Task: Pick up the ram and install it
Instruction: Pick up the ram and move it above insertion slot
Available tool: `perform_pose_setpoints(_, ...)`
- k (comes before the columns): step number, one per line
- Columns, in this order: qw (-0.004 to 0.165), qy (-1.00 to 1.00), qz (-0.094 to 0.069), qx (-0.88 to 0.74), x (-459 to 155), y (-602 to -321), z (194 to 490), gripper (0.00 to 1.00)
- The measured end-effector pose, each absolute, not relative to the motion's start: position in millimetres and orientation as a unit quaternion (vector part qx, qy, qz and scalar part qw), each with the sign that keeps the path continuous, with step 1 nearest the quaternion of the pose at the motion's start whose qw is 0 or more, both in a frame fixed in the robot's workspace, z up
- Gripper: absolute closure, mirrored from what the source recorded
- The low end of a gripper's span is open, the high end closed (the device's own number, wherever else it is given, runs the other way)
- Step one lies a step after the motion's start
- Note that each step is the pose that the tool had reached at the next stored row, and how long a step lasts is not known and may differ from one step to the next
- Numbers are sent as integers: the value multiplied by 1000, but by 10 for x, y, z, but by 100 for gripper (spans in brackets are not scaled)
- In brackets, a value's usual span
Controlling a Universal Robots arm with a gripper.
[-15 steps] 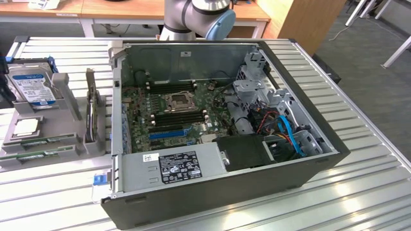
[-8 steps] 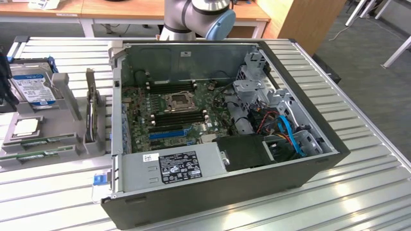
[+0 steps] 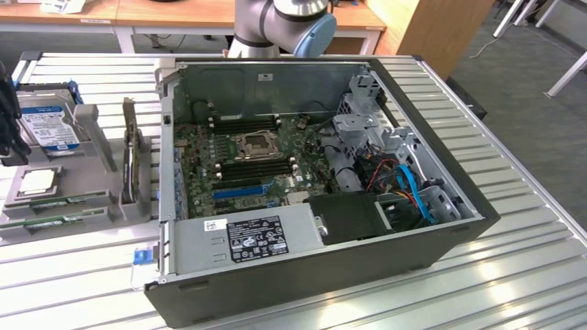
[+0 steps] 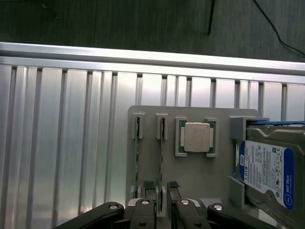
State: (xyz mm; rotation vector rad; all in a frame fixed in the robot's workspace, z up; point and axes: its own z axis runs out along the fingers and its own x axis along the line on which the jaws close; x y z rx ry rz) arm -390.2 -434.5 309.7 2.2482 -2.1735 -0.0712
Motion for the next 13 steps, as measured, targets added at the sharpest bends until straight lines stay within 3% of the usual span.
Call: perform_pose_setpoints(13, 7, -695, -23, 719, -3902, -4345, 2929, 76)
